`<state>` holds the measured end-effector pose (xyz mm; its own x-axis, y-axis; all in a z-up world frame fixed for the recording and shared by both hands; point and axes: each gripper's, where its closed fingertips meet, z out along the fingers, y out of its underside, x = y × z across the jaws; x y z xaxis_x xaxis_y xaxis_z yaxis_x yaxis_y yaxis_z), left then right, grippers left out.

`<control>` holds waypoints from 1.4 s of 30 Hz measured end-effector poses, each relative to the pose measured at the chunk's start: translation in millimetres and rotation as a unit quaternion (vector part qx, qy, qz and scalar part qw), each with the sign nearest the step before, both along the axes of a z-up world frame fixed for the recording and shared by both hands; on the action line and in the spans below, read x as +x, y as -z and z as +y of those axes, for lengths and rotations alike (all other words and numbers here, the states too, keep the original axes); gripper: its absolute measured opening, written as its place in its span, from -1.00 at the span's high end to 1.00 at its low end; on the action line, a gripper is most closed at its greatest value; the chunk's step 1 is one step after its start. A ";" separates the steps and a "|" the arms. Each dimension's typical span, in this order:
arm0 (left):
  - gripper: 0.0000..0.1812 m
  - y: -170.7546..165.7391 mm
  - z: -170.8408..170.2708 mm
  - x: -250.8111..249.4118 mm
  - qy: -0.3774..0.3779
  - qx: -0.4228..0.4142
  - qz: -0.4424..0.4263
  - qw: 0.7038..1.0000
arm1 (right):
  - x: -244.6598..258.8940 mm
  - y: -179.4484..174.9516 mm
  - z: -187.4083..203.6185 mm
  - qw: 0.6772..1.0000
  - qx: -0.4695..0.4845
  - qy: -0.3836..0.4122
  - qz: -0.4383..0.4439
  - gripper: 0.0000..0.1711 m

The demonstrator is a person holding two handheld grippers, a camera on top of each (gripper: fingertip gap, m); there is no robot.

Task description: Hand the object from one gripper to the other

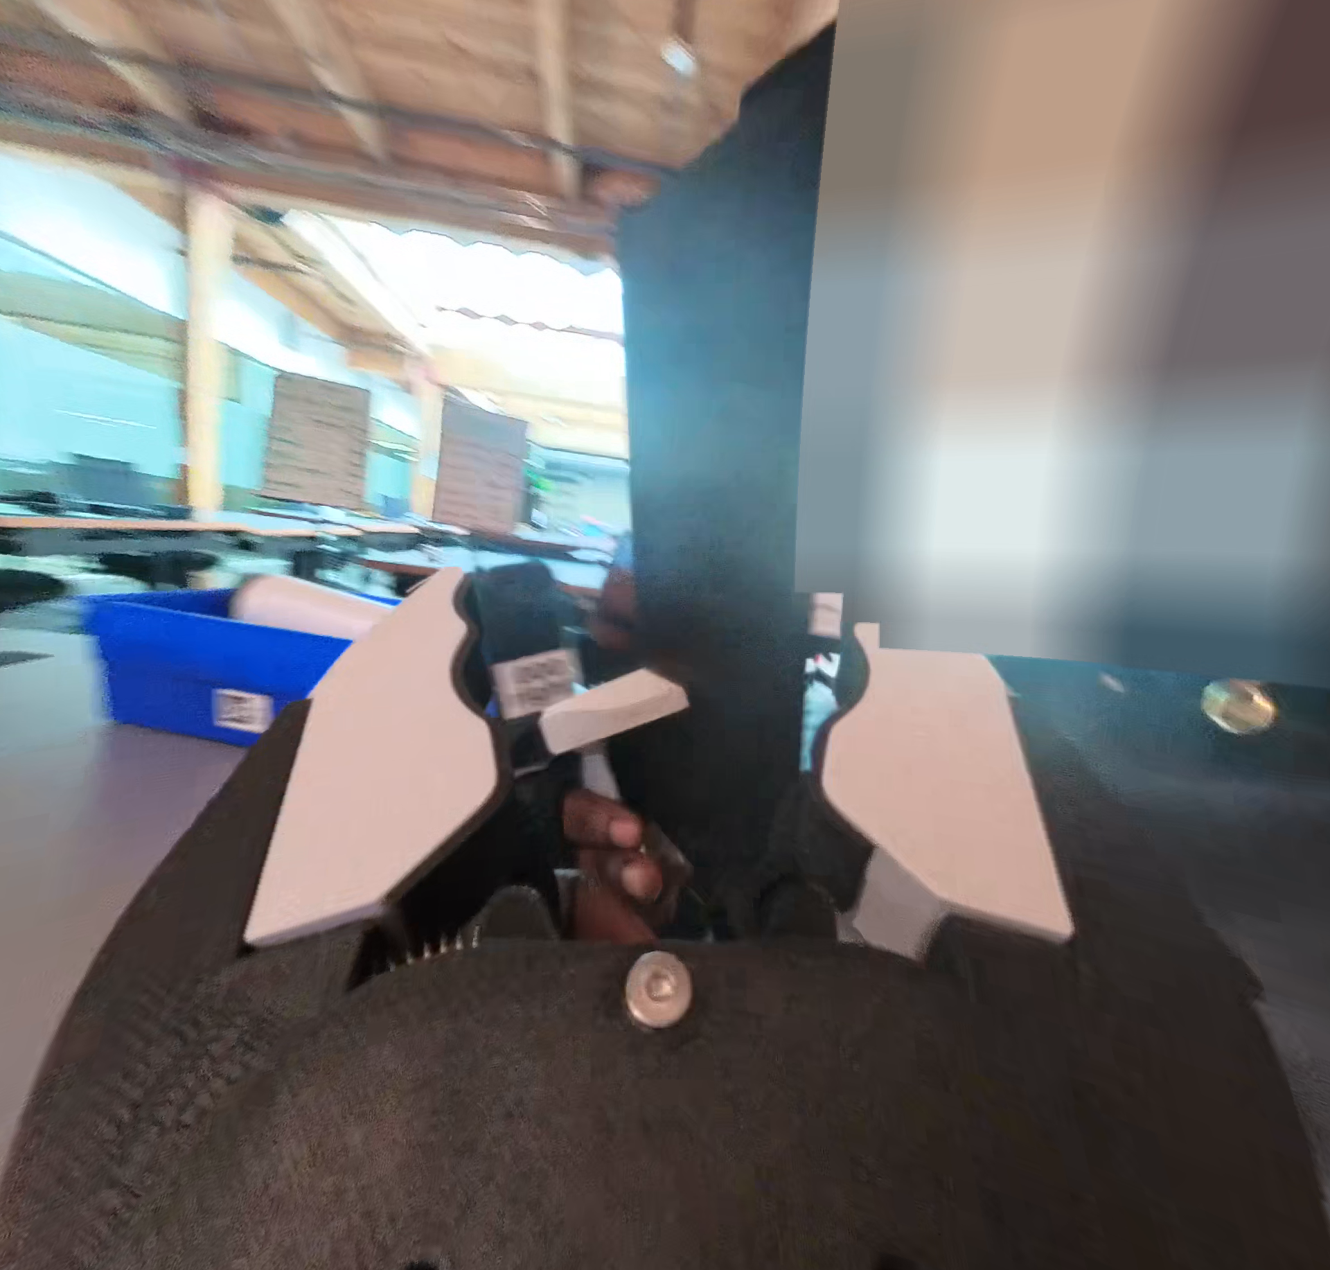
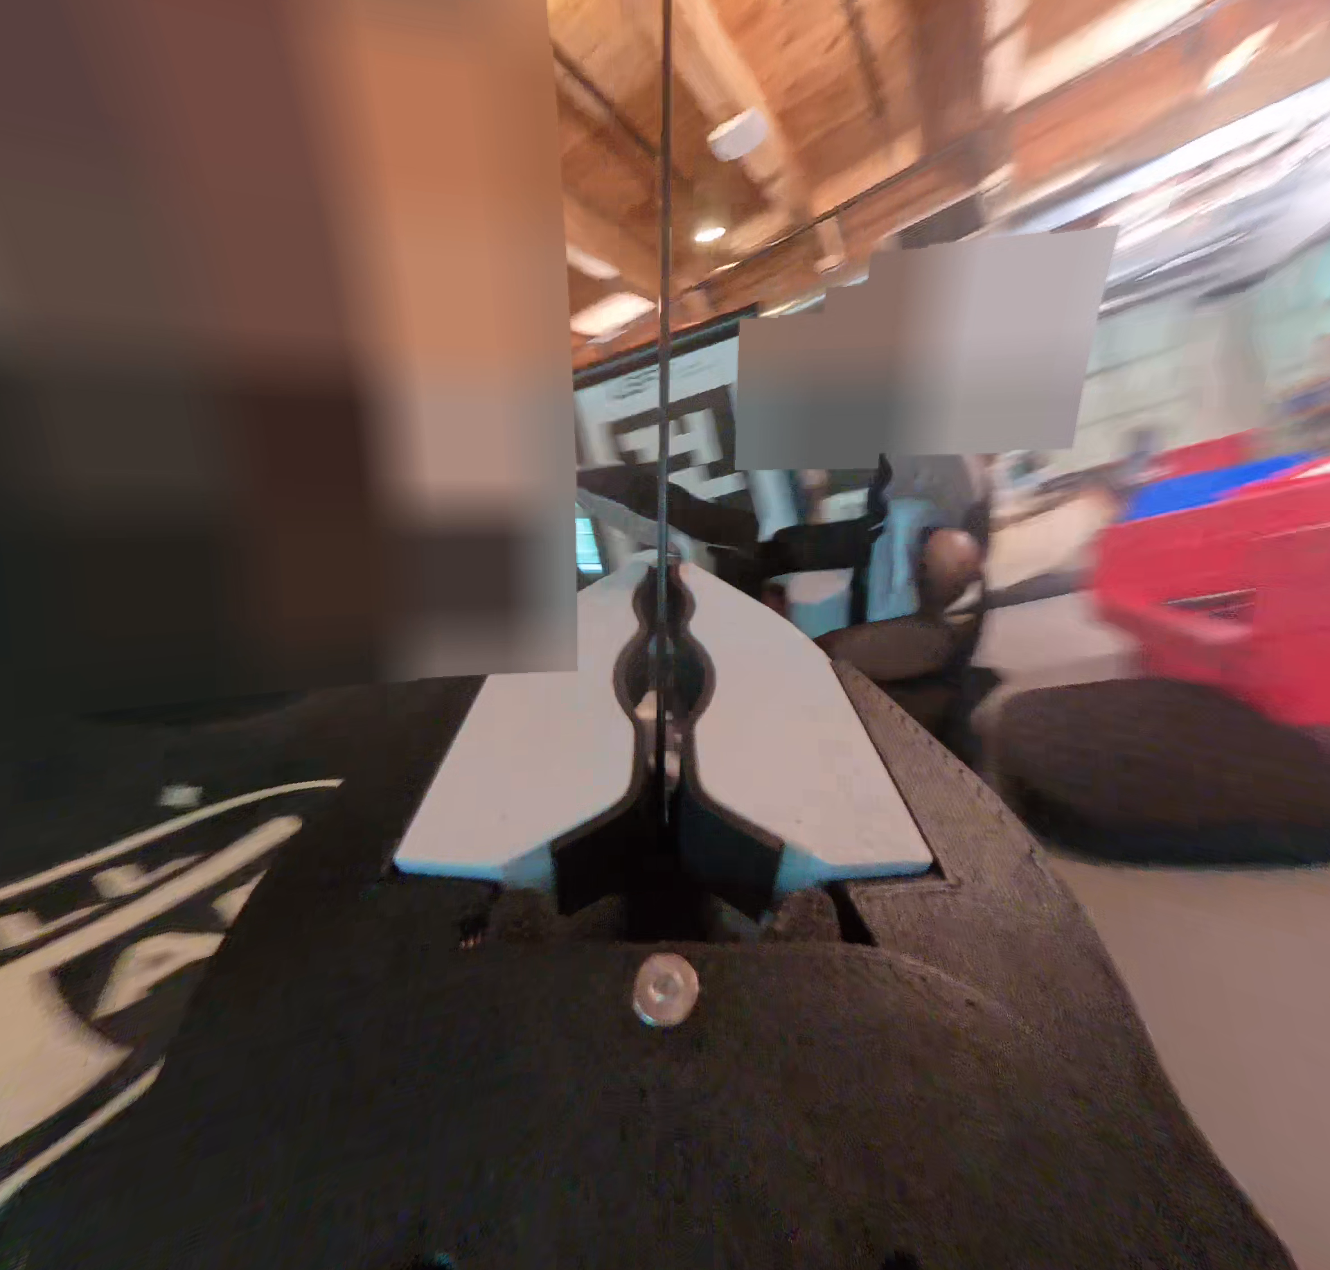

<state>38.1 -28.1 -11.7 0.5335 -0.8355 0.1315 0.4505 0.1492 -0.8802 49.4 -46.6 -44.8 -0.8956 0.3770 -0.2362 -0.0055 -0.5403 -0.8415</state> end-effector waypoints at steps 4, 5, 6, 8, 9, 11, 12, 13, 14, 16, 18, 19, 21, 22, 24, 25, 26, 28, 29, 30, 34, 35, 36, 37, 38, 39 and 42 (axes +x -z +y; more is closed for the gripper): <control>0.37 -6.0 10.6 -23.4 -0.099 0.005 -0.039 0.994 | -16.7 -4.9 28.2 0.967 0.084 0.235 0.056 0.98; 0.44 -4.9 12.2 -22.7 -0.107 0.005 -0.031 0.994 | -15.5 -7.6 28.6 0.961 0.090 0.253 0.068 0.98; 0.53 -3.6 13.1 -20.7 -0.110 0.006 -0.022 0.994 | -13.8 -10.3 27.2 0.958 0.091 0.259 0.076 0.98; 0.84 -3.2 11.2 -17.0 -0.104 0.017 -0.010 0.994 | -14.2 -12.1 26.3 0.955 0.095 0.272 0.076 0.97; 0.96 -3.1 10.0 -15.9 -0.098 0.018 -0.008 0.995 | -17.0 -10.9 28.4 0.952 0.097 0.284 0.067 0.97; 0.97 -3.3 8.6 -15.6 -0.080 0.013 -0.014 0.997 | -17.5 -10.7 28.8 0.954 0.090 0.279 0.060 0.96; 0.98 -3.7 8.7 -16.7 -0.074 0.010 -0.021 0.997 | -17.3 -11.2 28.5 0.956 0.083 0.275 0.058 0.96; 0.99 -5.9 8.3 -19.9 -0.074 0.013 -0.035 0.997 | -17.3 -11.8 29.0 0.957 0.074 0.275 0.059 0.94; 0.99 -8.9 6.9 -23.9 -0.075 0.020 -0.049 0.996 | -17.0 -12.7 30.7 0.956 0.063 0.279 0.062 0.87; 0.98 -10.8 4.8 -27.4 -0.066 0.020 -0.059 0.996 | -19.0 -10.9 33.2 0.956 0.048 0.285 0.058 0.76; 0.98 -6.7 8.1 -25.4 -0.067 0.003 -0.044 0.997 | -21.4 -6.7 29.0 0.956 0.060 0.280 0.056 0.90; 0.98 -7.0 9.4 -26.3 -0.074 0.002 -0.046 0.996 | -22.2 -5.0 27.3 0.954 0.073 0.286 0.057 0.96; 0.73 -8.3 16.0 -34.5 -0.117 -0.002 -0.060 0.991 | -23.6 -5.3 31.1 0.939 0.094 0.325 0.062 0.98; 0.34 -11.2 20.2 -44.0 -0.158 -0.001 -0.080 0.984 | -23.5 -5.6 32.8 0.927 0.118 0.349 0.070 0.98; -0.12 -10.8 28.2 -56.6 -0.234 -0.013 -0.075 0.969 | -27.6 -6.0 45.3 0.880 0.167 0.439 0.067 0.98; -0.23 -8.6 31.8 -56.9 -0.259 -0.025 -0.054 0.964 | -28.4 -6.8 50.8 0.851 0.195 0.483 0.068 0.98; -0.29 -7.4 34.3 -54.3 -0.273 -0.034 -0.035 0.961 | -28.3 -7.7 53.5 0.821 0.227 0.519 0.076 0.98; -0.29 -7.5 37.7 -44.7 -0.281 -0.039 -0.014 0.959 | -29.0 -8.1 52.9 0.756 0.299 0.574 0.097 0.98; -0.25 -7.2 39.8 -40.9 -0.285 -0.039 -0.007 0.958 | -30.1 -7.1 50.0 0.725 0.337 0.591 0.108 0.98; -0.22 -6.6 41.9 -37.1 -0.284 -0.041 -0.002 0.958 | -31.1 -5.9 46.2 0.699 0.369 0.601 0.119 0.98; -0.02 -8.5 41.0 -28.9 -0.257 -0.041 -0.020 0.965 | -34.4 -1.8 40.1 0.655 0.421 0.616 0.120 0.98; -0.02 -8.8 40.1 -28.3 -0.253 -0.037 -0.020 0.966 | -34.2 -2.2 39.2 0.646 0.428 0.620 0.124 0.98; -0.01 -8.3 39.4 -27.9 -0.250 -0.038 -0.016 0.967 | -33.9 -2.4 39.0 0.638 0.433 0.623 0.127 0.98; -0.01 -7.7 38.6 -27.2 -0.245 -0.039 -0.009 0.969 | -33.8 -2.5 39.0 0.634 0.437 0.625 0.127 0.98; 0.00 -8.1 37.0 -26.4 -0.236 -0.038 -0.006 0.971 | -33.5 -3.1 38.0 0.634 0.438 0.624 0.130 0.98; 0.00 -9.0 35.0 -25.4 -0.224 -0.036 -0.007 0.974 | -32.8 -4.4 36.1 0.637 0.436 0.621 0.138 0.98; 0.00 -11.9 25.8 -20.8 -0.162 -0.029 -0.013 0.986 | -29.7 -6.8 20.2 0.716 0.400 0.553 0.148 0.77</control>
